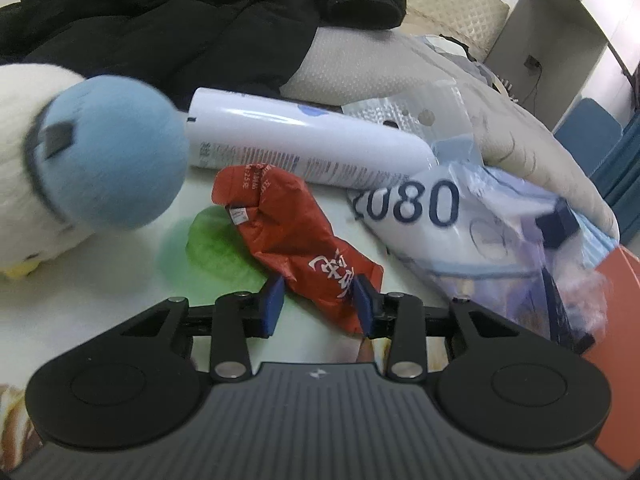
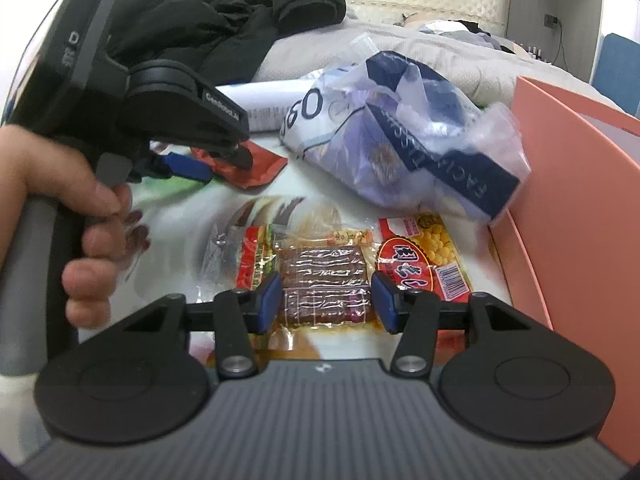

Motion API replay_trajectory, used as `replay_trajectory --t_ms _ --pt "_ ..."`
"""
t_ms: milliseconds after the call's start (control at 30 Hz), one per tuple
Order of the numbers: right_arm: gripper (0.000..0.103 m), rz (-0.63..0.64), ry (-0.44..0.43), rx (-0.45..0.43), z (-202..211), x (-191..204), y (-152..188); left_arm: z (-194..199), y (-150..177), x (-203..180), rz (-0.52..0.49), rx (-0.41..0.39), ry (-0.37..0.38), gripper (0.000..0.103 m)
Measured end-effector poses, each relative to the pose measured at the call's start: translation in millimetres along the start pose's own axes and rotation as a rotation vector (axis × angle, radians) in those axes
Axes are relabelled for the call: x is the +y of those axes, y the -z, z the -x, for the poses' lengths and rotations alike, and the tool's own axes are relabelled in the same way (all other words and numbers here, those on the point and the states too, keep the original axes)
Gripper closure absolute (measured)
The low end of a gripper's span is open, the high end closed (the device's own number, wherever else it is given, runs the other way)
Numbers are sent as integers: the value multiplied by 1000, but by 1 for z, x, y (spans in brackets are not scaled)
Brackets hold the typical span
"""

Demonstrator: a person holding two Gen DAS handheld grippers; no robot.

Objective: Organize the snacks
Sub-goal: 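Grasp the red wrapper snack with the left tool while the right tool grasps the chocolate bar pack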

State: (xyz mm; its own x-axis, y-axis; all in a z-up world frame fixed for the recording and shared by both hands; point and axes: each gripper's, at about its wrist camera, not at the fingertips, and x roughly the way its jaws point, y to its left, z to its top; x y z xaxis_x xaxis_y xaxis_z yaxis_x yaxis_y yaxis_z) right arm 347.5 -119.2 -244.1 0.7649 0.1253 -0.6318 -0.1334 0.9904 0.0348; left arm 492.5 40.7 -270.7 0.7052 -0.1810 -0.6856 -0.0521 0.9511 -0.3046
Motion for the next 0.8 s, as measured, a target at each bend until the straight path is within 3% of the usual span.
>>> replay_trajectory --t_ms 300,433,800 --pt "51 20 -11 35 42 9 27 55 42 9 -6 35 17 63" --pt "51 32 -15 52 64 13 41 87 71 6 -92 58 19 63" --pt "51 105 -49 120 132 23 81 185 154 18 -92 121 47 64"
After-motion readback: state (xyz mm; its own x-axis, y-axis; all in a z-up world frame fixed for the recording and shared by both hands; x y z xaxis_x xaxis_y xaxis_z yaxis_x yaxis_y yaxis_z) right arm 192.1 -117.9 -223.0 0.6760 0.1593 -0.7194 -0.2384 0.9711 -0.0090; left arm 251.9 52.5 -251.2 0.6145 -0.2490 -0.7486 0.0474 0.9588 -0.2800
